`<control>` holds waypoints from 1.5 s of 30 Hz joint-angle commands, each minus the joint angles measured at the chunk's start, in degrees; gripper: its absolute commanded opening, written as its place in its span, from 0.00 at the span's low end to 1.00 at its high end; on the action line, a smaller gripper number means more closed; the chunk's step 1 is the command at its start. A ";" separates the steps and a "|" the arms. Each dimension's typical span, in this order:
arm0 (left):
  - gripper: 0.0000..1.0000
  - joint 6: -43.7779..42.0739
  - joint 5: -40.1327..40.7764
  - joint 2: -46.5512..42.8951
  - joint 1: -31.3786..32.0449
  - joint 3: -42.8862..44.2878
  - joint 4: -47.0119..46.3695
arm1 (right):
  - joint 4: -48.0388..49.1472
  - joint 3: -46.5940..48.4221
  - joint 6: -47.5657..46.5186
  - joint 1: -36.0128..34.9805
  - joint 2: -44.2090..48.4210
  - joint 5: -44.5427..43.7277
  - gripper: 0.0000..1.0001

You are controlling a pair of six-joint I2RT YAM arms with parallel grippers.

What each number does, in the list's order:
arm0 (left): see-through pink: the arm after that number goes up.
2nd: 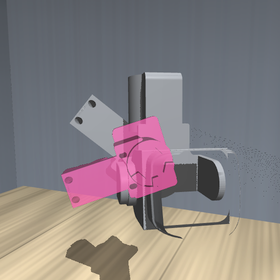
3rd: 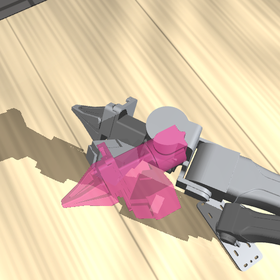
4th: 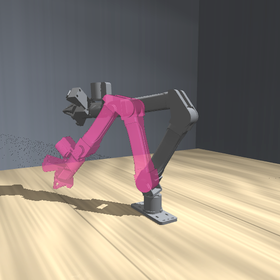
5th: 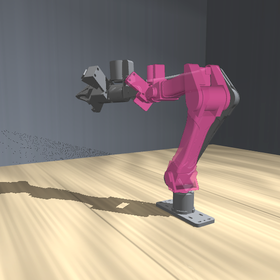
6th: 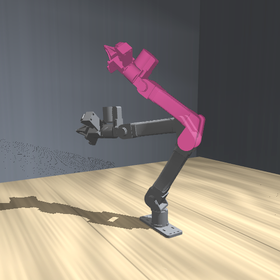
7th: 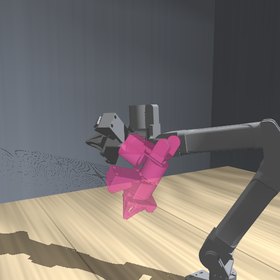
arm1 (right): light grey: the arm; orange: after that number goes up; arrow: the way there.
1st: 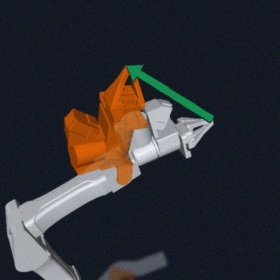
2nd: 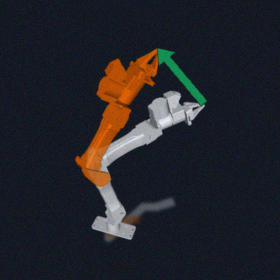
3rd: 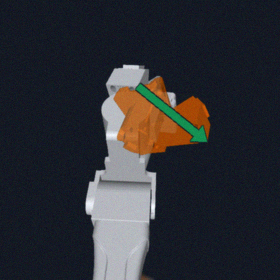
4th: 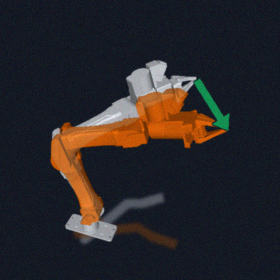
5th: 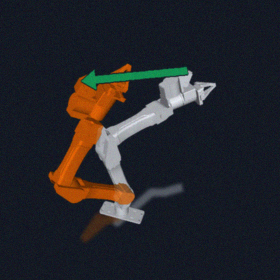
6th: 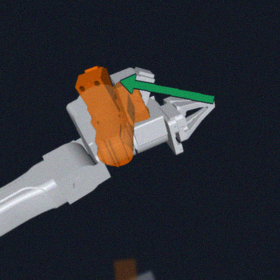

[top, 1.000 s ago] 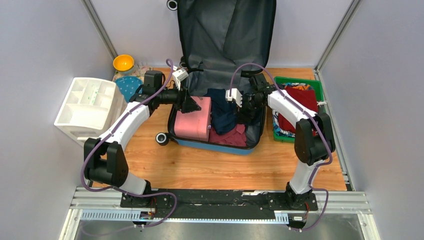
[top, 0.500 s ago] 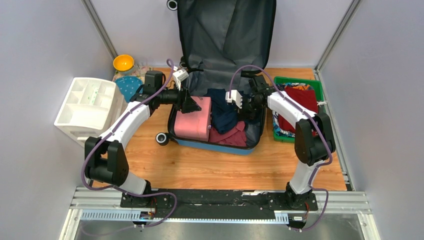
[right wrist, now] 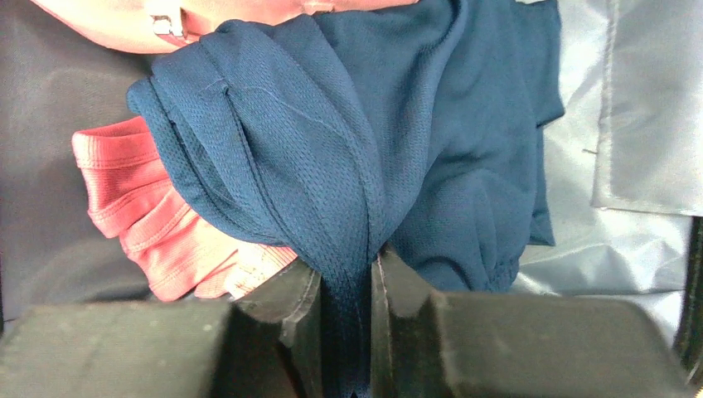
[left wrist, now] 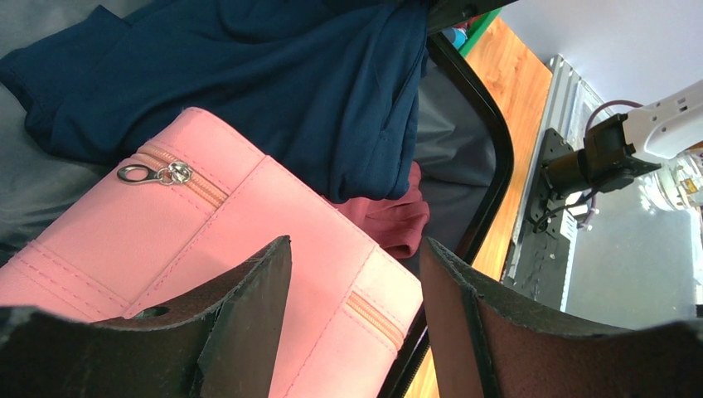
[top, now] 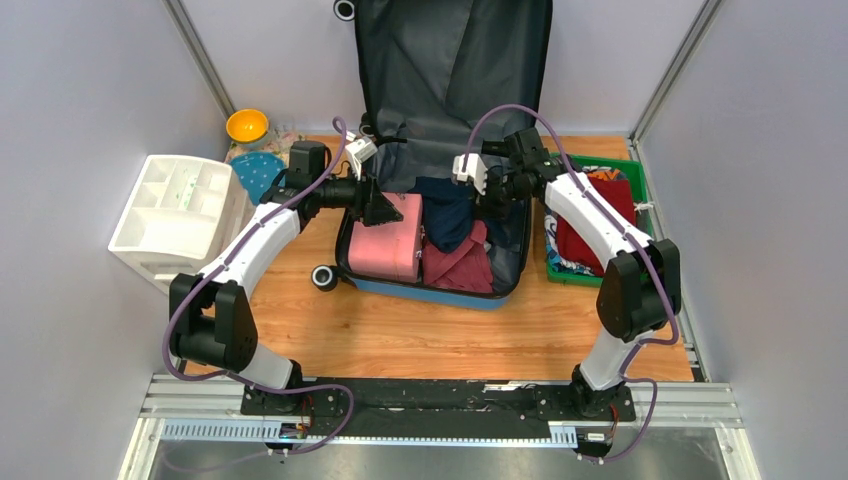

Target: Open, take out, and arrange the luggage

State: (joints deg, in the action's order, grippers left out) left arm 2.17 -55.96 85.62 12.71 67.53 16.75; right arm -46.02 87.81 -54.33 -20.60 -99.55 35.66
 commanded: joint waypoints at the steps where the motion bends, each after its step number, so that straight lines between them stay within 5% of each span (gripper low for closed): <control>1: 0.67 -0.15 -1.69 -0.81 -0.32 -0.03 -2.34 | -2.06 2.46 1.15 -0.14 -0.03 1.08 0.17; 3: 0.67 -0.33 -1.60 -1.25 -0.32 -0.46 -2.25 | -2.14 2.02 1.06 -0.14 -0.56 0.99 0.07; 5: 0.66 -0.42 -1.52 -1.51 -0.32 -0.55 -2.16 | -2.14 2.01 1.59 -0.23 -0.91 1.08 0.18; 6: 0.67 -0.59 -1.60 -1.60 -0.32 -0.64 -1.90 | -2.06 2.01 1.94 -0.23 -1.26 1.08 0.31; 12: 0.67 -1.12 -1.52 -1.86 -0.32 -0.73 -1.20 | -0.57 1.66 3.52 -0.23 -1.79 0.73 0.38; 17: 0.67 -1.03 -1.51 -1.78 -0.49 -0.73 -1.28 | -0.21 2.01 3.61 -0.23 -1.79 0.29 0.17; 19: 0.67 -1.03 -1.52 -1.78 -0.41 -0.82 -1.37 | -0.21 2.63 4.49 -0.23 -1.62 0.38 0.32; 20: 0.67 -0.86 -1.52 -1.60 -0.41 -0.82 -1.37 | -0.21 2.72 4.58 -0.23 -1.53 0.64 0.33; 24: 0.67 -0.59 -1.69 -1.51 -0.49 -0.91 -1.99 | 0.05 2.80 3.70 -0.14 -1.18 0.38 0.00; 45: 0.67 -0.77 -2.66 -1.43 -0.67 -0.03 -2.08 | 11.22 8.16 18.37 5.30 12.18 -0.33 0.00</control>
State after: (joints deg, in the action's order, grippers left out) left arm 2.09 -56.53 85.62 12.60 67.02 16.45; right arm -39.48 91.83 -39.70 -17.02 -91.02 34.96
